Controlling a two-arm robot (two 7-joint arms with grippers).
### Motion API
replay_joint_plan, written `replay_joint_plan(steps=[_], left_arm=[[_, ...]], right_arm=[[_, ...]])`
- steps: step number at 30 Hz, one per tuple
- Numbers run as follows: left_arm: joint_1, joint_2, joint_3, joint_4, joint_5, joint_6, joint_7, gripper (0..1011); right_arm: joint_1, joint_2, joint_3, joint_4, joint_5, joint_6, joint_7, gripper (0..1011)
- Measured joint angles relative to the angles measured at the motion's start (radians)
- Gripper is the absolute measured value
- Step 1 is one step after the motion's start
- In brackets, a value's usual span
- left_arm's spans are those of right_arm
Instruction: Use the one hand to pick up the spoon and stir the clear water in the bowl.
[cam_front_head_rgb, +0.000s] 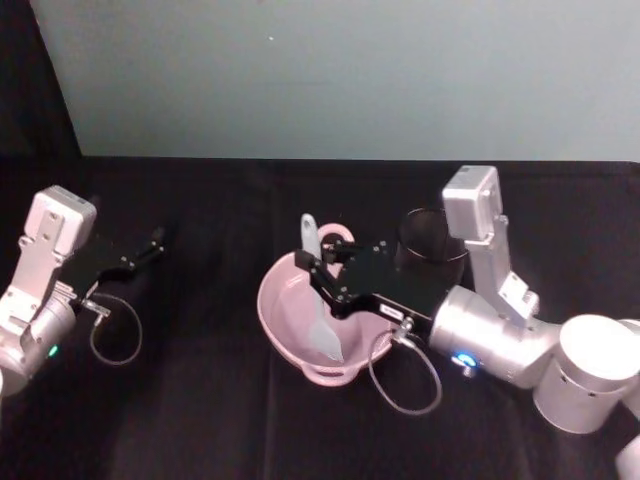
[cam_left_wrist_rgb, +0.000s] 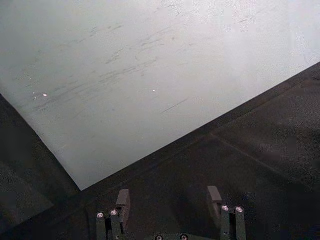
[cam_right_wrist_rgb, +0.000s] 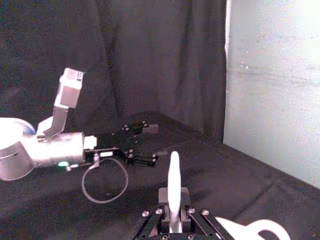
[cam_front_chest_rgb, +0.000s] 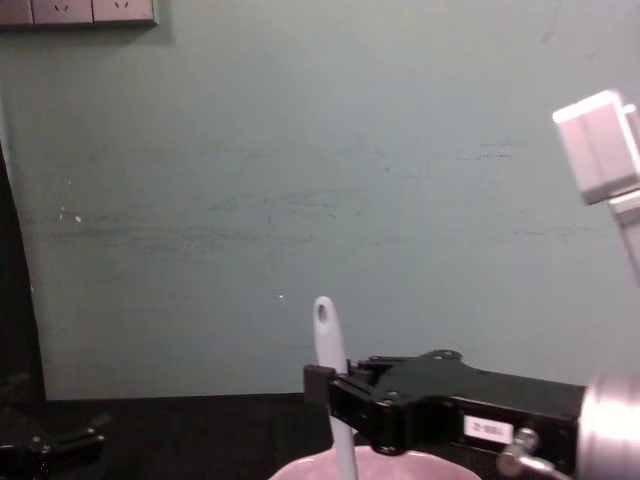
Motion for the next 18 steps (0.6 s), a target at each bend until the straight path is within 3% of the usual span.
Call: replay_joint_plan(steps=[8, 18], left_arm=[[0.000, 0.000, 0.000, 0.000, 0.000, 0.000, 0.000, 1011], [0.000, 0.000, 0.000, 0.000, 0.000, 0.000, 0.000, 1011]], right_arm=[[0.036, -0.064, -0.003, 0.079, -0.028, -0.052, -0.017, 120], [0.051, -0.106, 0.013, 0.129, -0.025, -0.082, -0.017, 120]])
